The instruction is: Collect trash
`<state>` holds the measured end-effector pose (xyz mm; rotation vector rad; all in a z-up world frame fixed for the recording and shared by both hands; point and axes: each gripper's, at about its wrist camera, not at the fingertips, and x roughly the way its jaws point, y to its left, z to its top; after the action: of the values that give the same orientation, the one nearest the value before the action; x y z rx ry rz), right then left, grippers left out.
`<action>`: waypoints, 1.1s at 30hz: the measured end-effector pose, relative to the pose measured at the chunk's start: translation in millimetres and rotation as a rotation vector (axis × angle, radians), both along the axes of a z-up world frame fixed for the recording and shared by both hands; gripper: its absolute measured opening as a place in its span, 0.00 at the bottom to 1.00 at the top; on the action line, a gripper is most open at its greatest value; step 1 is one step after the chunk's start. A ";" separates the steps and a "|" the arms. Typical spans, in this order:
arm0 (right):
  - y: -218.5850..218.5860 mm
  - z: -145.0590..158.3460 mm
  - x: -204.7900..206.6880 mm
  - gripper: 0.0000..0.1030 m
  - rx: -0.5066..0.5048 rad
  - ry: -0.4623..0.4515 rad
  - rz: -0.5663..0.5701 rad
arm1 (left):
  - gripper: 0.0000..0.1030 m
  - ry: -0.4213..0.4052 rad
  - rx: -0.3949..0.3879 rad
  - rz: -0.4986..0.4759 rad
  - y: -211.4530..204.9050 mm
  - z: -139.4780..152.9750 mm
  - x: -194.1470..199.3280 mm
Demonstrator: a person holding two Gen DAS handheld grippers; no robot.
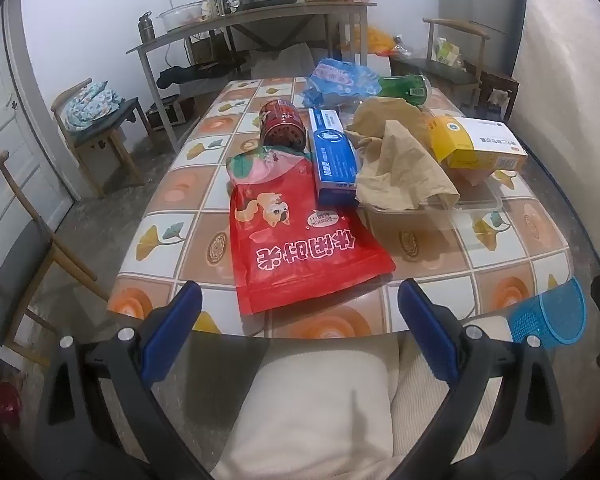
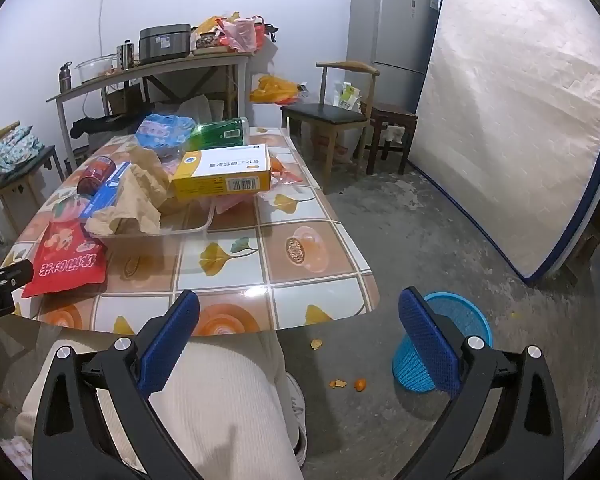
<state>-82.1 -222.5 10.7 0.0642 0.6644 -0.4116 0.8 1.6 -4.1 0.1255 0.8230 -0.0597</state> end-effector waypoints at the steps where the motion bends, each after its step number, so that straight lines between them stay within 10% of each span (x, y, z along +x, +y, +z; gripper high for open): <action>1: 0.1 0.1 0.0 0.94 0.000 0.000 0.000 | 0.92 0.001 0.000 -0.001 0.2 -0.1 0.2; 33: 1.6 2.2 0.4 0.94 -0.003 0.000 0.000 | 0.92 0.009 -0.001 0.008 3.9 -1.7 1.7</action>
<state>-81.7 -220.9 12.9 0.0616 0.6641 -0.4125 2.5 5.5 -5.8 0.1212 0.8329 -0.0530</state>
